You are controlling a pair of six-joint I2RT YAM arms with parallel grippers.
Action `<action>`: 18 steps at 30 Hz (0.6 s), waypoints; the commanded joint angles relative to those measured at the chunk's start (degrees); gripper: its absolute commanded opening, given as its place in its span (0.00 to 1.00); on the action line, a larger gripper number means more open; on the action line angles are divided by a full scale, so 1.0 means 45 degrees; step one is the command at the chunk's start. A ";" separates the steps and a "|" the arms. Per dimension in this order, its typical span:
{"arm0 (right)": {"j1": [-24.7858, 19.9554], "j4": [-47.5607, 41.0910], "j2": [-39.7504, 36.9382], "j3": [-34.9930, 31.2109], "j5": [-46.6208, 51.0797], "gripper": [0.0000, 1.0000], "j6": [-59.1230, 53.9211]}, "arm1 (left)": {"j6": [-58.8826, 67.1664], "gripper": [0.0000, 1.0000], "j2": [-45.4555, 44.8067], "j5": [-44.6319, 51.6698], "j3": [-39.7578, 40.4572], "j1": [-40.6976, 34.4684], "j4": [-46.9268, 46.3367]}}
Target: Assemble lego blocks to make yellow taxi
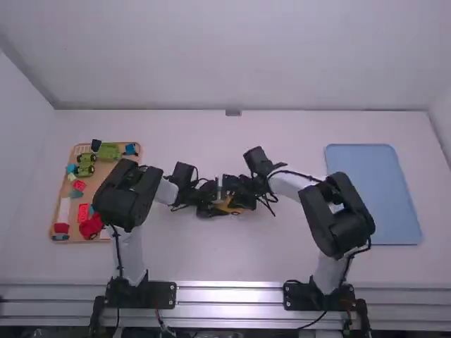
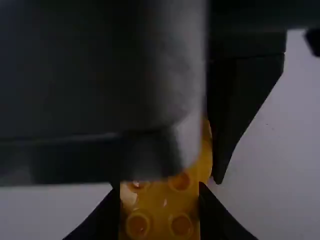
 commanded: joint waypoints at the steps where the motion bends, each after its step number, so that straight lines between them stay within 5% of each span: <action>1: 0.0933 0.0238 0.1001 -0.0597 0.2263 0.00 0.0097 | -0.0937 0.10 0.0515 -0.1530 -0.0437 -0.0243 -0.0505; 6: 0.1156 0.1647 0.0996 -0.1190 0.2822 0.00 0.0962 | -0.0937 0.10 0.0515 -0.1535 -0.0437 -0.0228 -0.0495; 14: 0.0432 0.3026 0.0991 -0.1651 0.0709 0.00 0.0933 | -0.0942 0.09 0.0515 -0.1496 -0.0437 -0.0301 -0.0500; 18: -0.0243 0.3240 0.0991 -0.1656 -0.1141 0.11 0.0087 | -0.0947 0.09 0.0515 -0.1491 -0.0437 -0.0301 -0.0505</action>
